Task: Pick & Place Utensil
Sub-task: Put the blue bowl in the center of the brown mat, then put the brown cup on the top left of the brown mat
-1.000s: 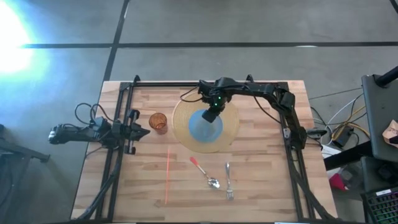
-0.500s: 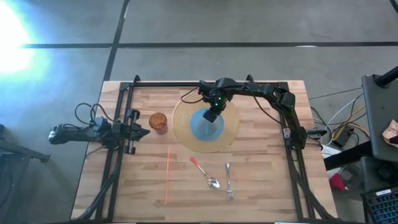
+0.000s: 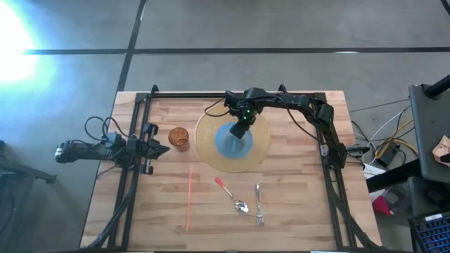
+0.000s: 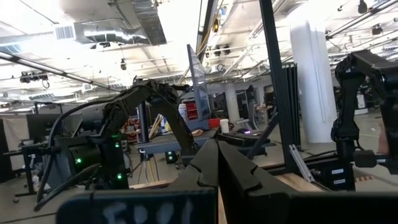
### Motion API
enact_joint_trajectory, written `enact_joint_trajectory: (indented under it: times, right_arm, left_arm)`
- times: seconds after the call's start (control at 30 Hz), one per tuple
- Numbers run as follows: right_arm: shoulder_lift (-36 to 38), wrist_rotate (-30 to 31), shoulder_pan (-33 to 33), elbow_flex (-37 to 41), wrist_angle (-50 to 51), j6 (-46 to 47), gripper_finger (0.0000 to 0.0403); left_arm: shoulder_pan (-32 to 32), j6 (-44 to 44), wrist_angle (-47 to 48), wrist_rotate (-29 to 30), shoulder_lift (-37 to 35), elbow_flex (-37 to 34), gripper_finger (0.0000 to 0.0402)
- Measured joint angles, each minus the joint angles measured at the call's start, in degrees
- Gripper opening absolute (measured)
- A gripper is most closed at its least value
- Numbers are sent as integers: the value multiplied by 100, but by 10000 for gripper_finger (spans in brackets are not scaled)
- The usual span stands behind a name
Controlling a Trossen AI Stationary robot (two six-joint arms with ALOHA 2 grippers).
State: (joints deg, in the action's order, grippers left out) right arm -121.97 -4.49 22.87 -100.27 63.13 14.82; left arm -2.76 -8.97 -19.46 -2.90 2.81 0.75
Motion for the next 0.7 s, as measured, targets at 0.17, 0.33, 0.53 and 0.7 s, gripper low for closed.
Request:
enact_joint_trajectory:
  times: [0.17,0.33,0.53,0.7]
  right_arm:
    - [64,-8,2,0,6,-138,109]
    - [273,-30,25,0,148,-298,133]
    - [787,-21,82,0,246,-545,149]
    - [1374,-2,80,0,262,-656,157]
  left_arm:
    - [0,-44,0,0,0,-2,3]
    - [-4,-47,0,0,2,-2,3]
    - [-4,9,0,-2,2,-2,3]
    - [-4,207,78,-5,45,-4,3]
